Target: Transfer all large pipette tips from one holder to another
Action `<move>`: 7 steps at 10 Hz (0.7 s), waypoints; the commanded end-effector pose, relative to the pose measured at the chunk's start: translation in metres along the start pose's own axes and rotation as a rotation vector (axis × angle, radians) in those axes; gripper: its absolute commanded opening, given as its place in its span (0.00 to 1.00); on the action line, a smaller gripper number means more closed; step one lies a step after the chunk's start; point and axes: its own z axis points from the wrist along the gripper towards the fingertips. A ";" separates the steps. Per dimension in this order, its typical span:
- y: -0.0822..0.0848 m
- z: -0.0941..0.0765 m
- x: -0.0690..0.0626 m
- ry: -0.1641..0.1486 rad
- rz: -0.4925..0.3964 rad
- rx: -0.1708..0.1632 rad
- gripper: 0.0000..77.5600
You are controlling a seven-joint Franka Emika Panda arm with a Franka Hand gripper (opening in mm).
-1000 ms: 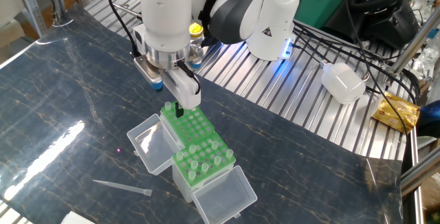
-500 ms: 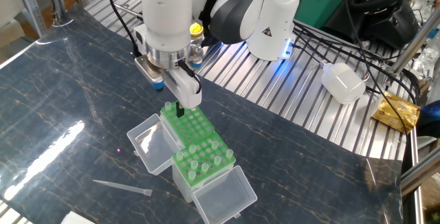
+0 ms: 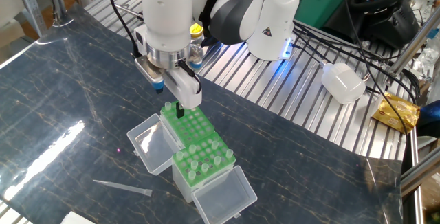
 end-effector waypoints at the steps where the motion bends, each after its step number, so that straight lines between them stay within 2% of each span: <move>1: 0.000 0.002 -0.003 -0.007 0.004 -0.003 1.00; 4: -0.001 0.003 -0.003 -0.009 0.001 -0.004 1.00; 5: -0.001 0.003 -0.003 -0.008 0.003 -0.004 0.01; 7: -0.001 0.003 -0.003 -0.008 0.003 -0.004 0.01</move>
